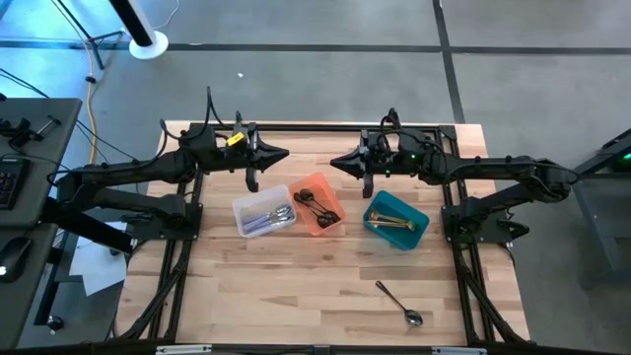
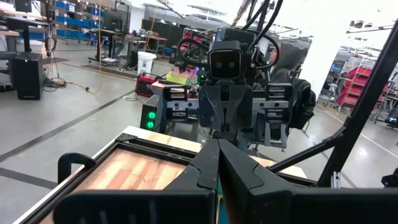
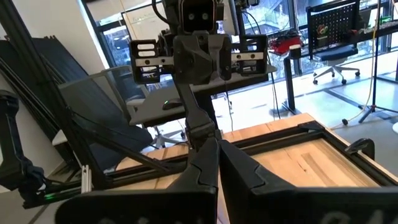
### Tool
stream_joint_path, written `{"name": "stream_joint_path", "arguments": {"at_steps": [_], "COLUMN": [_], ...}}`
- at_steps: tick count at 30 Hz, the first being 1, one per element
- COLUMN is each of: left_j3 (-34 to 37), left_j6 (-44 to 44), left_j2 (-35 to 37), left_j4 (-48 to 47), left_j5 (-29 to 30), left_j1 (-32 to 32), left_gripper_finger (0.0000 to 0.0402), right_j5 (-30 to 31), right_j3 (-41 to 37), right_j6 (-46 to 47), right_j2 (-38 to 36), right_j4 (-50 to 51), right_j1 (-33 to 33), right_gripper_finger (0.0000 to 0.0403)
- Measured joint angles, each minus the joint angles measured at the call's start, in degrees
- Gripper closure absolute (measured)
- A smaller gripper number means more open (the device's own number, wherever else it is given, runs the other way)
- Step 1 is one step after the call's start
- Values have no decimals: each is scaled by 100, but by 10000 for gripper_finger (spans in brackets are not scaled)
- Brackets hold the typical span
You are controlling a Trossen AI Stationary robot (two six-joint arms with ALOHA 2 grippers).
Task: Sort silverware by color (type)
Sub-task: Put the black spoon into the orange bin
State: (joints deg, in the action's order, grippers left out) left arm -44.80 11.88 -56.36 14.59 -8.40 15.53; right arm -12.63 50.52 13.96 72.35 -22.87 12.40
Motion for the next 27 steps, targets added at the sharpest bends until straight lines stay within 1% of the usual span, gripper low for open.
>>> {"name": "stream_joint_path", "arguments": {"at_steps": [27], "left_j3": [0], "left_j6": [-2], "left_j2": [0], "left_j4": [-2], "left_j5": [2], "left_j1": [0], "left_gripper_finger": [402], "right_j5": [0], "right_j3": [0], "right_j6": [15], "right_j2": [-1], "right_j4": [0], "right_j1": [0], "right_gripper_finger": [403]}}
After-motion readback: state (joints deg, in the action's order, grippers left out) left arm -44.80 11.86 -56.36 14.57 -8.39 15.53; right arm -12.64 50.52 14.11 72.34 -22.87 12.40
